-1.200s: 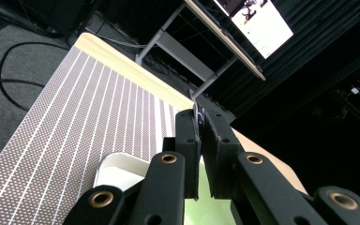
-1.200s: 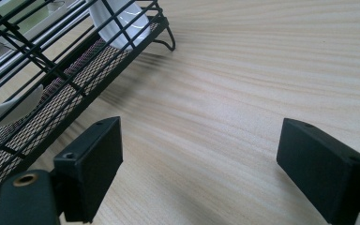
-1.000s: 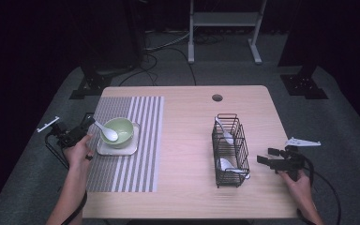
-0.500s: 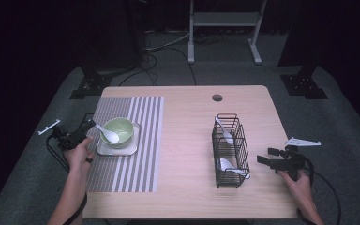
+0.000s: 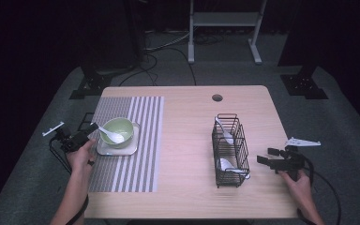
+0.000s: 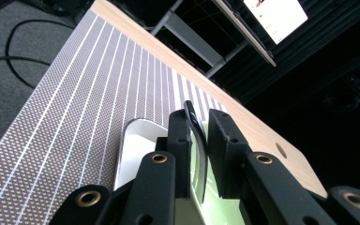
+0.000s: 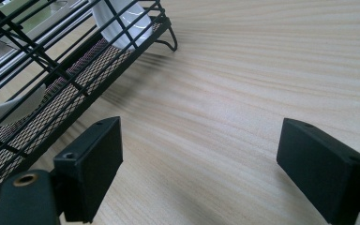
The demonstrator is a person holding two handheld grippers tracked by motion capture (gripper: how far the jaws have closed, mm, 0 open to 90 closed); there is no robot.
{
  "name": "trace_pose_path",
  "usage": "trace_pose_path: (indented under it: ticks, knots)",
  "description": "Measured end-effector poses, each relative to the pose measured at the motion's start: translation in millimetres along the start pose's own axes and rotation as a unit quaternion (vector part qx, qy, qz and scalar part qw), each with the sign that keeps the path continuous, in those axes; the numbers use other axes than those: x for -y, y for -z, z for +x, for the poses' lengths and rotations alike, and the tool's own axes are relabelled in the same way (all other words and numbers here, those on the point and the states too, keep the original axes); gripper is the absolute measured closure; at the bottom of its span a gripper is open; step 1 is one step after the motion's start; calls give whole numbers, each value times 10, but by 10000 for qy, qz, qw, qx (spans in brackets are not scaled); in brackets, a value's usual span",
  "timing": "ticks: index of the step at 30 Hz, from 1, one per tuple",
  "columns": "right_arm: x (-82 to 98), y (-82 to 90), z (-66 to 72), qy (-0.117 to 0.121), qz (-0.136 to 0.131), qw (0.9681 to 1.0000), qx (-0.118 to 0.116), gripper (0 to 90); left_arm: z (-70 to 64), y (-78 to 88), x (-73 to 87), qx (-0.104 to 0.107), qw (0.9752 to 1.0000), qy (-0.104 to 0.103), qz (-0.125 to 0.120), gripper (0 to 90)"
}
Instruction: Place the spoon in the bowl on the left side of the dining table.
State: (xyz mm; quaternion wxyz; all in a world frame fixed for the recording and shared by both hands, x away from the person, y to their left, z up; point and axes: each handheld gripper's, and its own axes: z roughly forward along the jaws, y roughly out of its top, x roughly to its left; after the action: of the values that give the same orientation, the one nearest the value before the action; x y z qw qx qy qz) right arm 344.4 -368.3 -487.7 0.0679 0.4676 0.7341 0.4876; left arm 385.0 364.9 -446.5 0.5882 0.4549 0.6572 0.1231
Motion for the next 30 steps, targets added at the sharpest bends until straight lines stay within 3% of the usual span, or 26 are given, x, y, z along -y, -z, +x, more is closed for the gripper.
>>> trace_pose_path:
  ticks: [4,8,20,30]
  knots:
    - [1,-1,5,19,13,10000,9,135,14,13,11,-52,9999,-85,60,772]
    - [1,-3,5,33,16,10000,9,135,46,30,19,-56,10000,-30,66,759]
    - [3,-2,9,35,23,10000,16,135,97,118,57,165,9998,8,122,674]
    - [4,-2,11,46,25,10000,19,135,134,302,75,255,9993,-134,222,604]
